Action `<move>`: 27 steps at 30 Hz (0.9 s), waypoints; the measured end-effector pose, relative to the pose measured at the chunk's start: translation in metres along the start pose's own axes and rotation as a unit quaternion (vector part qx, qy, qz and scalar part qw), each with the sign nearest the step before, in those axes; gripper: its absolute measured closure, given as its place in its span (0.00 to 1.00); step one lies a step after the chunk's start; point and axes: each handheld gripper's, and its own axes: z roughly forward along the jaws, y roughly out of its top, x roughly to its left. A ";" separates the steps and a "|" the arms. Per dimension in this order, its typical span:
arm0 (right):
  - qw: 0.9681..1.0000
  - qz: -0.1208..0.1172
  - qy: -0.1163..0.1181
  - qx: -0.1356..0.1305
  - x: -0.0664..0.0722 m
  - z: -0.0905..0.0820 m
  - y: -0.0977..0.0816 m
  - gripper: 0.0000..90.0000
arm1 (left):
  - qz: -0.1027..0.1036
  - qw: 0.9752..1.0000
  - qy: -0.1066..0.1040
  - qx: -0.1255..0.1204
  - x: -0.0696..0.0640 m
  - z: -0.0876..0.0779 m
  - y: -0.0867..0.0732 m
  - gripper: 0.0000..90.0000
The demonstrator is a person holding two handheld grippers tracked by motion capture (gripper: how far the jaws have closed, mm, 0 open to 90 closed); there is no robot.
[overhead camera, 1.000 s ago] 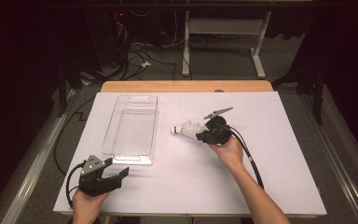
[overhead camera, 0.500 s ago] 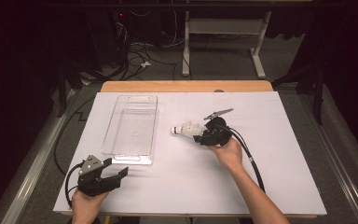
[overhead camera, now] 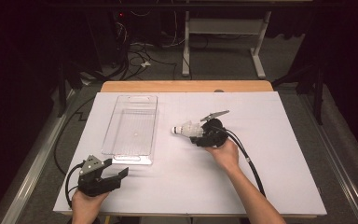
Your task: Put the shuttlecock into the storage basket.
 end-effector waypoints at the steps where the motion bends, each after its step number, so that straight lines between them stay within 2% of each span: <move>1: 1.000 0.000 0.000 -0.001 0.000 0.000 0.000 0.58 | 0.000 1.000 -0.001 0.001 0.000 0.000 0.000 0.30; 11: 1.000 -0.002 -0.007 -0.012 0.001 0.004 0.002 0.58 | 0.002 1.000 0.003 -0.001 -0.001 -0.001 0.000 0.30; 15: 1.000 0.008 -0.004 -0.019 -0.001 0.007 0.002 0.58 | 0.002 1.000 0.006 -0.001 -0.003 -0.001 0.000 0.30; 19: 1.000 0.006 -0.004 -0.015 -0.001 0.012 0.002 0.58 | 0.000 1.000 0.005 0.000 -0.002 0.000 0.000 0.30; 27: 1.000 0.013 -0.013 -0.026 0.001 0.017 0.004 0.60 | 0.003 1.000 0.003 -0.002 -0.001 -0.001 0.000 0.30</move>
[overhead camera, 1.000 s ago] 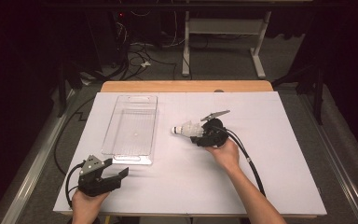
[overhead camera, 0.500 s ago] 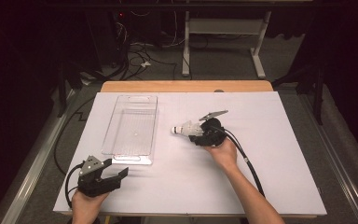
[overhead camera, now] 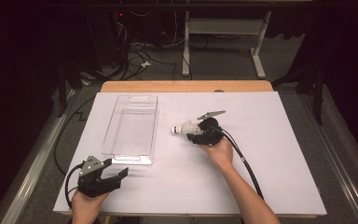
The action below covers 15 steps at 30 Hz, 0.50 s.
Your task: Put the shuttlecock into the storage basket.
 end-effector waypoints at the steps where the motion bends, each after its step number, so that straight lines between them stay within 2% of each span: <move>1: 1.000 -0.001 -0.001 -0.002 0.000 0.001 0.000 0.60 | 0.001 1.000 -0.001 0.001 0.000 0.000 0.000 0.30; 6: 1.000 0.004 -0.006 -0.008 0.000 0.003 0.001 0.63 | 0.004 1.000 -0.001 0.003 -0.001 0.001 0.001 0.30; 15: 1.000 0.008 -0.004 -0.006 0.001 0.002 0.001 0.79 | 0.004 1.000 -0.001 0.003 -0.001 0.001 0.000 0.30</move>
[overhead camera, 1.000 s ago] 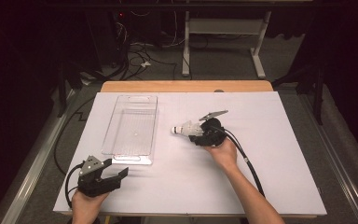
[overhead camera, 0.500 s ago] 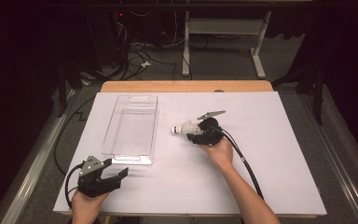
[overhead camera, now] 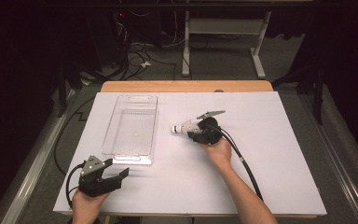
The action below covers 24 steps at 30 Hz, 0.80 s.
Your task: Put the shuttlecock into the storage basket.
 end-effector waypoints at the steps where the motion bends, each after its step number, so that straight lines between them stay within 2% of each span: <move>1: 1.000 -0.004 -0.001 -0.001 0.000 0.000 0.000 0.81 | 0.000 1.000 -0.001 0.000 0.000 0.000 0.000 0.30; 10: 1.000 -0.007 0.005 0.008 0.001 -0.003 0.000 0.97 | 0.001 1.000 -0.002 0.001 0.001 0.001 0.001 0.30; 24: 1.000 -0.018 0.011 0.005 0.004 -0.009 0.002 0.98 | -0.005 1.000 0.001 -0.001 0.003 0.000 0.001 0.30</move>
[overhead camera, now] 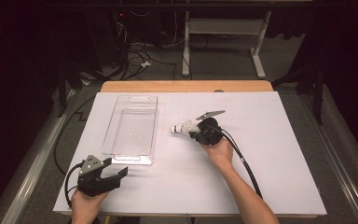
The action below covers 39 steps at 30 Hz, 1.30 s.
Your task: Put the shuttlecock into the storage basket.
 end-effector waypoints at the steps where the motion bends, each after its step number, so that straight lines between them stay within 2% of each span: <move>1: 1.000 0.001 0.001 -0.001 0.000 -0.001 0.000 0.98 | 0.000 1.000 0.000 0.000 0.000 0.000 0.000 0.30; 12: 1.000 0.002 0.011 -0.017 0.000 -0.015 0.006 0.98 | -0.005 1.000 0.007 -0.003 0.004 -0.002 0.000 0.30; 17: 0.999 0.010 0.014 -0.027 -0.003 -0.020 0.009 0.98 | -0.003 1.000 0.008 -0.002 0.003 -0.002 0.000 0.30; 21: 0.999 0.006 0.014 -0.029 -0.003 -0.024 0.012 0.98 | -0.006 1.000 0.008 -0.004 0.004 -0.002 0.000 0.30; 39: 0.999 -0.009 0.031 -0.033 0.008 -0.030 0.033 0.98 | -0.009 1.000 0.006 -0.006 0.007 -0.004 -0.001 0.30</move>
